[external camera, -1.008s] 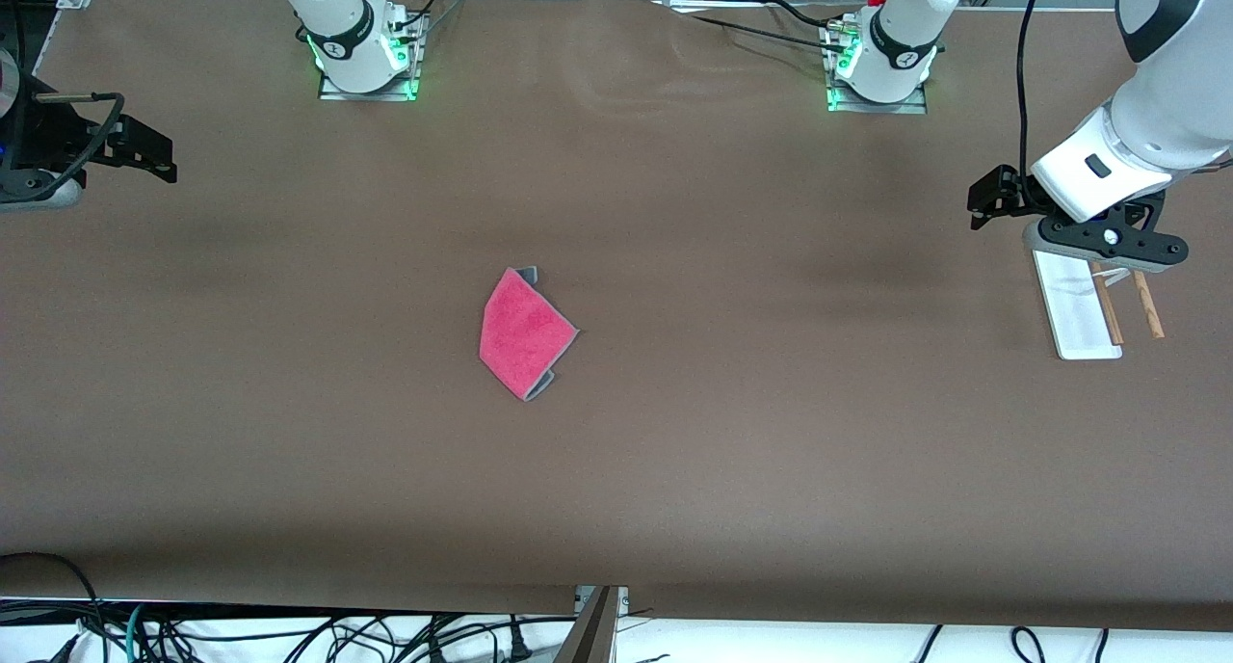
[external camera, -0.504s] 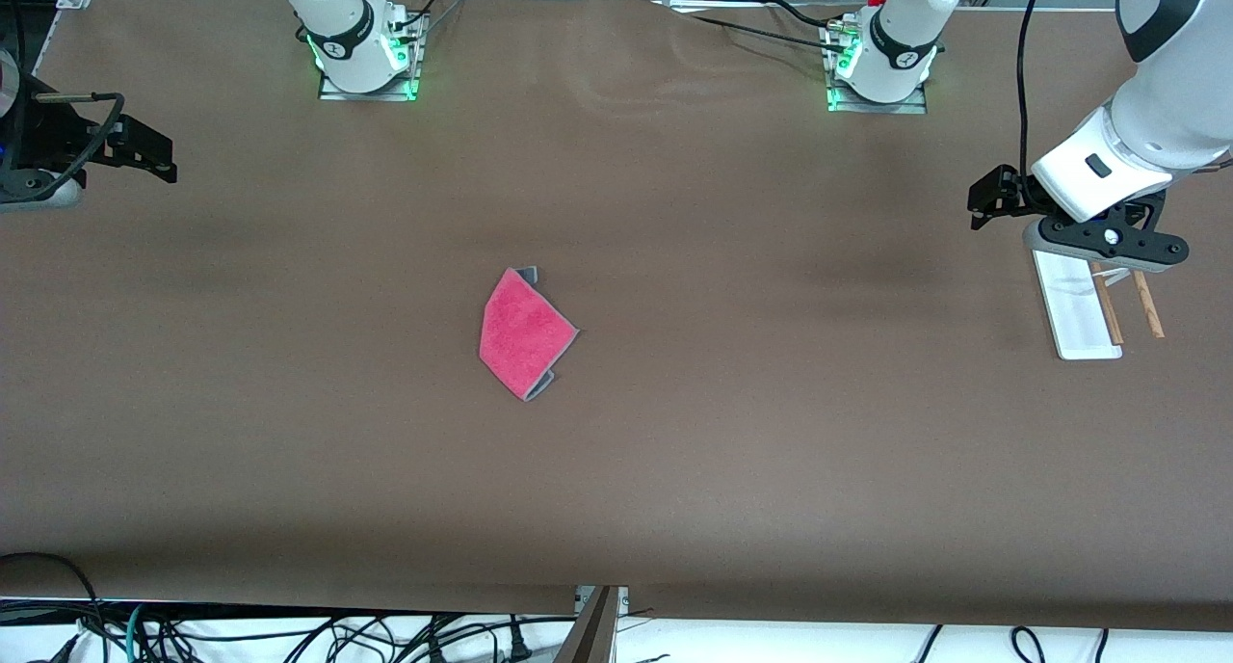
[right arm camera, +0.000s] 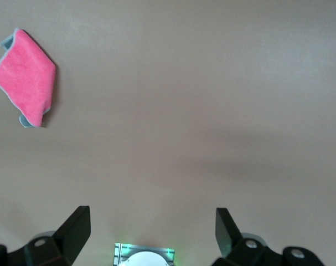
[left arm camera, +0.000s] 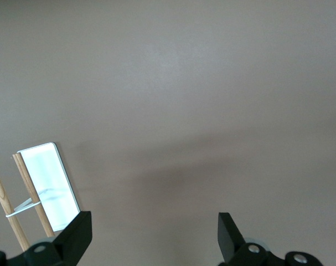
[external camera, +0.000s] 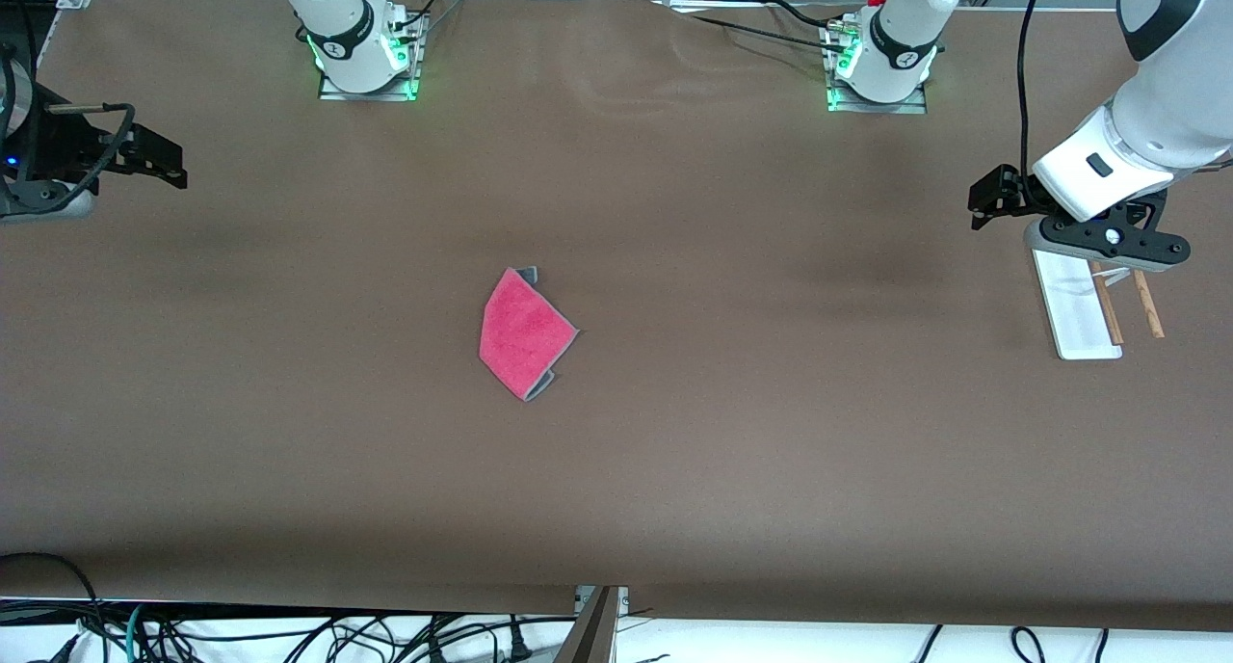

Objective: Pass towel and hang on rack
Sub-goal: 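Move the right gripper over the pink towel, then lower the right gripper and pinch the pink towel's corner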

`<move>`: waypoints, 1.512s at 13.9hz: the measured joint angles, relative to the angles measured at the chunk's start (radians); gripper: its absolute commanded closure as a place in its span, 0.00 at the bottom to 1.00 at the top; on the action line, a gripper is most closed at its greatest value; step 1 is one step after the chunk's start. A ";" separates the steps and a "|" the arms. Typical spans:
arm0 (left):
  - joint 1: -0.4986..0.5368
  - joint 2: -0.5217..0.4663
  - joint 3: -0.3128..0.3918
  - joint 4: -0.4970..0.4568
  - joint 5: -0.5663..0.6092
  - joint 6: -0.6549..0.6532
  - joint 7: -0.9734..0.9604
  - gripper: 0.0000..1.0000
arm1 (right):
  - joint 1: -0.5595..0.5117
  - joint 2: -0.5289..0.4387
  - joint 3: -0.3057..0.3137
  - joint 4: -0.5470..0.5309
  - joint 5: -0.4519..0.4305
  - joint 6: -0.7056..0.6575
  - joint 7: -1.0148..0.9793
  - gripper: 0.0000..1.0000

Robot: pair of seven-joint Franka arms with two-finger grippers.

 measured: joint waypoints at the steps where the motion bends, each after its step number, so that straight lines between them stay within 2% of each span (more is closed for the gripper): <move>1: 0.000 0.000 0.000 0.000 0.000 0.000 0.000 0.00 | 0.002 0.008 0.003 0.000 0.001 0.004 0.000 0.00; 5: 0.000 0.000 0.000 0.001 0.000 0.000 0.000 0.00 | 0.028 0.084 0.008 -0.002 0.005 0.025 0.000 0.00; 9: 0.000 0.000 0.000 0.001 0.000 0.000 0.000 0.00 | 0.114 0.216 0.009 -0.002 0.024 0.172 0.022 0.00; 17: 0.000 0.000 0.000 0.002 0.000 0.000 0.000 0.00 | 0.397 0.413 0.014 -0.001 0.023 0.462 0.512 0.00; 21: 0.000 0.000 0.000 0.002 0.000 0.000 0.000 0.00 | 0.481 0.498 0.012 0.001 0.022 0.609 0.707 0.00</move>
